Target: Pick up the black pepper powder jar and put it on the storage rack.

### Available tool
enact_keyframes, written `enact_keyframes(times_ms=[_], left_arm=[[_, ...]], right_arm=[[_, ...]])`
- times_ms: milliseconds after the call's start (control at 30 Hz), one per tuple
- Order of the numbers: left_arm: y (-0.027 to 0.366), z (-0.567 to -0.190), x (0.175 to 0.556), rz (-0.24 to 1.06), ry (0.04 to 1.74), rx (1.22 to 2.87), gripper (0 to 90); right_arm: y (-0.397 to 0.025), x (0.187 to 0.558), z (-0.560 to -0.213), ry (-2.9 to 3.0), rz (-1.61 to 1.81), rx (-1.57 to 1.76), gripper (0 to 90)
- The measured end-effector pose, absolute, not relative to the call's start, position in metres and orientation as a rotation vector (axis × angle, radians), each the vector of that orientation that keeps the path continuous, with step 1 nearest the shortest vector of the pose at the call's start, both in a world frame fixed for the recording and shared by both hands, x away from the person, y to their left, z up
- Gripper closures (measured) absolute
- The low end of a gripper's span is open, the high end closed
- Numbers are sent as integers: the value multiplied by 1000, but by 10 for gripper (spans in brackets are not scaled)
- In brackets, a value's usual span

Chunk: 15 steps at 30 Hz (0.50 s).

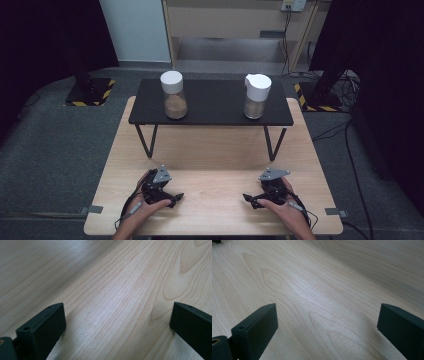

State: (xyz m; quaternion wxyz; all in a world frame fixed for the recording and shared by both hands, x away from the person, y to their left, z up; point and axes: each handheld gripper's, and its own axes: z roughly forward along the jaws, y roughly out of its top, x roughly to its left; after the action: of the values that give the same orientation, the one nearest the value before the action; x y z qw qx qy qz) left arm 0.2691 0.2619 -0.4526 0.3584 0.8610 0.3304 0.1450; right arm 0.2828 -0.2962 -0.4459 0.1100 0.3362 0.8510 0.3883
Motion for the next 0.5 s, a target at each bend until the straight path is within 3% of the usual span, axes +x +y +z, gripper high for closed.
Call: enact_keyframes(times_ms=[500], left_arm=[[262,-453,269,374,852,2221,0]], right_arm=[[-290,275,-457,2494,1132,976,28]])
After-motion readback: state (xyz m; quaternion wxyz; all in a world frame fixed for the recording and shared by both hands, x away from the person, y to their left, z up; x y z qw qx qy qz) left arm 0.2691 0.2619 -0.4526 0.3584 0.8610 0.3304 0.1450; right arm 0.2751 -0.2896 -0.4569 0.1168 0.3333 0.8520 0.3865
